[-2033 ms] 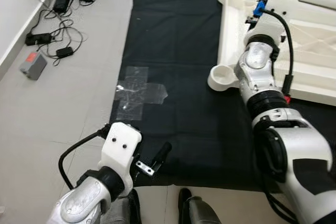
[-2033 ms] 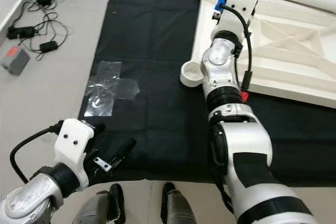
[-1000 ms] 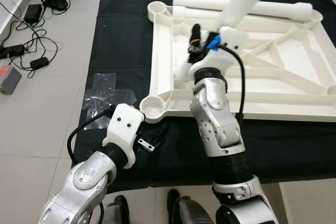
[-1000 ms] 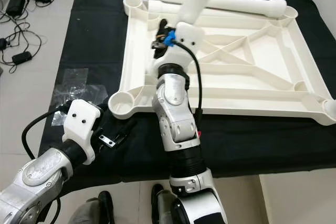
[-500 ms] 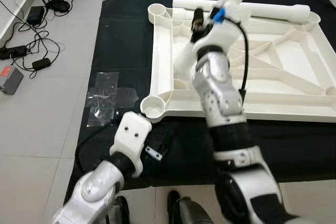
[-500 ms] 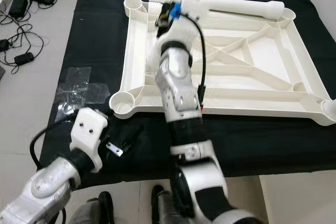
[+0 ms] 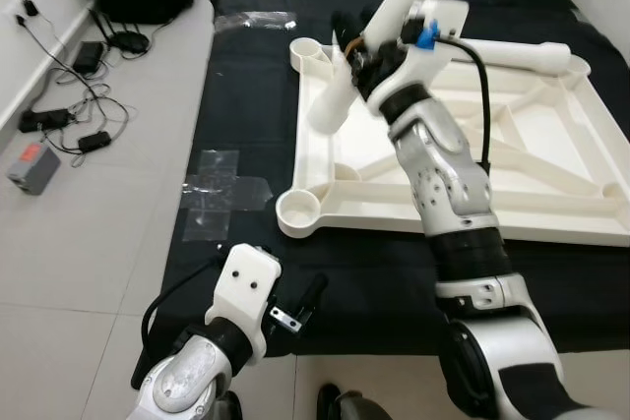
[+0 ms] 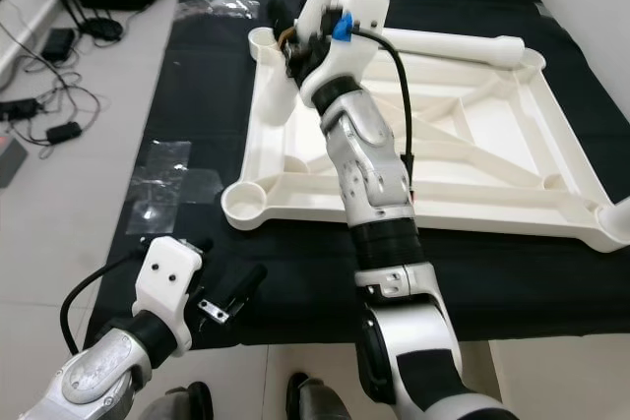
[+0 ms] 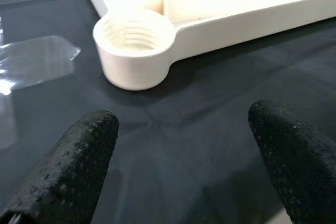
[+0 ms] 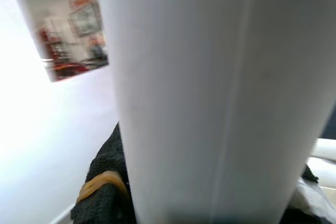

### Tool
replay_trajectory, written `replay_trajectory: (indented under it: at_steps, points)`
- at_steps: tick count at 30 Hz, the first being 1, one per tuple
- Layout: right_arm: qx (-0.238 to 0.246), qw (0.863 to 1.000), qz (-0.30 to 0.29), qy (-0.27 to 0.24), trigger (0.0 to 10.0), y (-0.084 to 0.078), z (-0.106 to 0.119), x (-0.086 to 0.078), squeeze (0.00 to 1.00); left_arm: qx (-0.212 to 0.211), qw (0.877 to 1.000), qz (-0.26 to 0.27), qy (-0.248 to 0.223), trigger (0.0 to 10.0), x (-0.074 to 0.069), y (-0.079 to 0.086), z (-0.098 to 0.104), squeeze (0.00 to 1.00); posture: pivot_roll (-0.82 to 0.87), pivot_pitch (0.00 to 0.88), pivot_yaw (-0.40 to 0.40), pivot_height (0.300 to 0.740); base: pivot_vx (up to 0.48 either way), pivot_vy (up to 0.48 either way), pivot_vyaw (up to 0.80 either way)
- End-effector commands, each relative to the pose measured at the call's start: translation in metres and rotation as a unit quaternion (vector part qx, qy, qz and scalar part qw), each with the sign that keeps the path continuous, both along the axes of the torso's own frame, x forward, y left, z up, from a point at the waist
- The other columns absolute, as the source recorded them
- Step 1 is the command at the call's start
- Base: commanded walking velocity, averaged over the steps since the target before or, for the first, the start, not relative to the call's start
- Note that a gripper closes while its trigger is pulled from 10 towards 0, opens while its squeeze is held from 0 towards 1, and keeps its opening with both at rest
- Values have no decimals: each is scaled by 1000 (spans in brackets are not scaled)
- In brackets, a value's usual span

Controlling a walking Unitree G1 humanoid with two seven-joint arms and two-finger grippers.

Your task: Building children table

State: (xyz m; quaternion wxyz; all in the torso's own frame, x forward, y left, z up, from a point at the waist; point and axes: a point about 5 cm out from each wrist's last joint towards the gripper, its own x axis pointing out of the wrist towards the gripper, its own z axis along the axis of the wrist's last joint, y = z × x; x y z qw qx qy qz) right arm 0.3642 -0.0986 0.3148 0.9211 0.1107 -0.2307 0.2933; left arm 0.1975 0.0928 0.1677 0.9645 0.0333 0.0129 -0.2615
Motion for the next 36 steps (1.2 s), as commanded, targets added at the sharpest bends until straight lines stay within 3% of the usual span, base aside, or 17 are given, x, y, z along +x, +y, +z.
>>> replay_trajectory:
  at_steps: [1,5,9,11,12,19,24,31,36]
  points:
    - [-15,999,38,-3,10000,3,-5,-5,0,4,1000,1,6,10000,-4,0,-5,0,96,120,-63,740,0,0,0]
    - [-55,996,75,-6,10000,5,-21,-12,0,0,1000,4,12,10000,-7,0,-8,0,94,117,-61,740,0,0,0]
    - [-114,981,160,2,10000,8,-45,-25,0,-3,1000,5,10,10000,-6,-3,-11,0,93,114,-64,740,0,0,0]
    - [-114,981,160,2,10000,8,-45,-25,0,-3,1000,5,10,10000,-6,-3,-11,0,93,114,-64,740,0,0,0]
    - [-158,966,206,1,10000,6,-56,-33,0,-3,1000,5,11,10000,-5,-3,-12,0,90,119,-63,740,0,0,0]
    - [-151,965,216,-8,10000,-4,-50,-31,0,-4,1000,2,10,10000,-5,-5,-14,0,90,125,-66,740,0,0,0]
    - [-182,958,222,-16,10000,-7,-50,-29,0,-7,1000,2,7,10000,-5,-5,-13,0,88,131,-63,740,0,0,0]
    - [-236,931,277,-16,10000,-3,-52,-29,0,-12,1000,-6,7,10000,-9,-9,-11,0,90,152,-66,740,0,0,0]
    - [-219,941,256,-10,10000,0,-48,-16,0,-15,1000,-9,9,10000,-11,-11,-11,0,94,170,-71,740,0,0,0]
